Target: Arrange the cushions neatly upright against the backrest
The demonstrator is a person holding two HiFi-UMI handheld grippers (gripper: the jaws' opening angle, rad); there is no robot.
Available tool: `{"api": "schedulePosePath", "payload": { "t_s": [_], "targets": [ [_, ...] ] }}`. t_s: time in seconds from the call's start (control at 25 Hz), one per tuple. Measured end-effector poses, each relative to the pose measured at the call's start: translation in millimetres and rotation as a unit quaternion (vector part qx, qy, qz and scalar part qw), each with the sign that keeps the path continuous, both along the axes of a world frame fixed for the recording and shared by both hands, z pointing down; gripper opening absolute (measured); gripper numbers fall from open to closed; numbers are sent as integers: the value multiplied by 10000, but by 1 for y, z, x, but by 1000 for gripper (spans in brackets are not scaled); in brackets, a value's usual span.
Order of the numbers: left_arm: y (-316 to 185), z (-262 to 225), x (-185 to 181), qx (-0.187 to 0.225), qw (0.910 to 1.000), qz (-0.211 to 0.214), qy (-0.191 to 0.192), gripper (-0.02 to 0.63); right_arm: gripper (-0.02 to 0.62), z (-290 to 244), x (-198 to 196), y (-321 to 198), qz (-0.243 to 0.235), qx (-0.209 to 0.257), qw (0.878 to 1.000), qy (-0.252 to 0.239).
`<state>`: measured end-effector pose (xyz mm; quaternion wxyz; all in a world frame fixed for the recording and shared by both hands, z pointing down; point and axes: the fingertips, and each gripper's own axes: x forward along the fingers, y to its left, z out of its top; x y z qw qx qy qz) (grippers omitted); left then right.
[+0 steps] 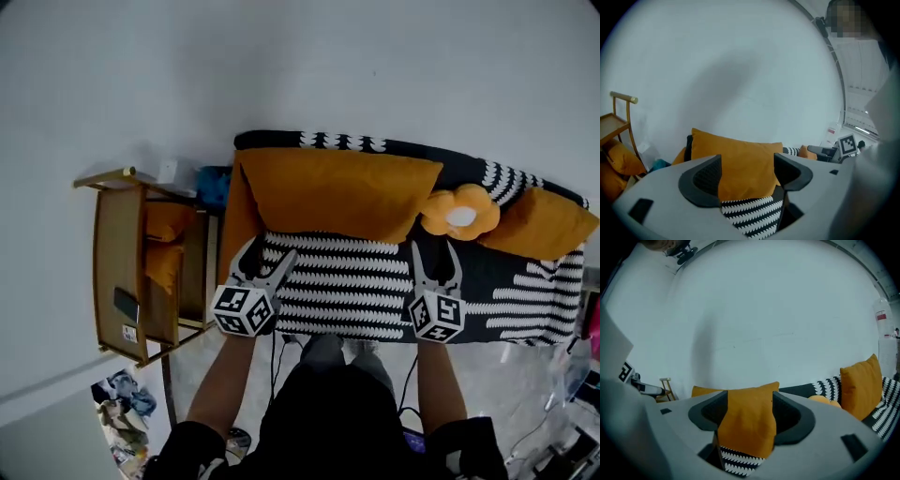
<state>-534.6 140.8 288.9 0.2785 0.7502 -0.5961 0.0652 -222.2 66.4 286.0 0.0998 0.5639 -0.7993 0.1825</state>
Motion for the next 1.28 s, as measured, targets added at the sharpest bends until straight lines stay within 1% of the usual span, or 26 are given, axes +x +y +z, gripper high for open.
{"api": "schedulePosePath", "payload": {
  "t_s": [0.08,0.12,0.16,0.28,0.36,0.4,0.52,0.56,0.6,0.72,0.8,0.92,1.04,1.16,1.28],
  "targets": [
    [20,-11,17,95,9999,16,-76,339,296,-11,10,18,-72,104,9999,-64],
    [29,-17,24,154,9998,-28,-104,310,285,-17,17,29,-85,141,9998,-110],
    [38,-24,30,222,9996,-94,-135,299,276,-23,25,40,-89,161,9997,-174],
    [60,-51,57,466,9983,-293,-193,299,261,-46,51,81,-224,184,9989,-359],
    [77,-69,85,632,9973,-345,-171,297,248,-62,70,110,-399,248,9983,-359],
    [86,-78,101,710,9968,-331,-170,285,244,-69,81,123,-458,292,9979,-347],
    [106,-99,146,810,9960,-300,-225,212,227,-89,119,151,-474,457,9973,-331],
    [112,-104,157,798,9960,-343,-211,168,213,-96,131,158,-445,520,9971,-344],
    [116,-109,166,801,9959,-397,-141,142,196,-103,141,163,-417,591,9967,-366],
    [129,-132,191,1006,9936,-467,189,123,179,-124,165,178,-401,821,9948,-460],
    [138,-149,206,1188,9920,-422,118,123,173,-134,177,186,-428,918,9933,-559],
    [154,-171,223,1432,9891,-278,-177,123,153,-145,192,197,-429,1029,9912,-707],
    [170,-189,230,1621,9854,-183,-492,121,109,-158,197,206,-409,1172,9885,-861],
    [181,-200,231,1747,9820,-84,-708,83,90,-171,194,216,-411,1308,9862,-933],
    [189,-212,229,1875,9794,-21,-747,48,58,-184,191,225,-449,1479,9825,-1038]
  ]
}}
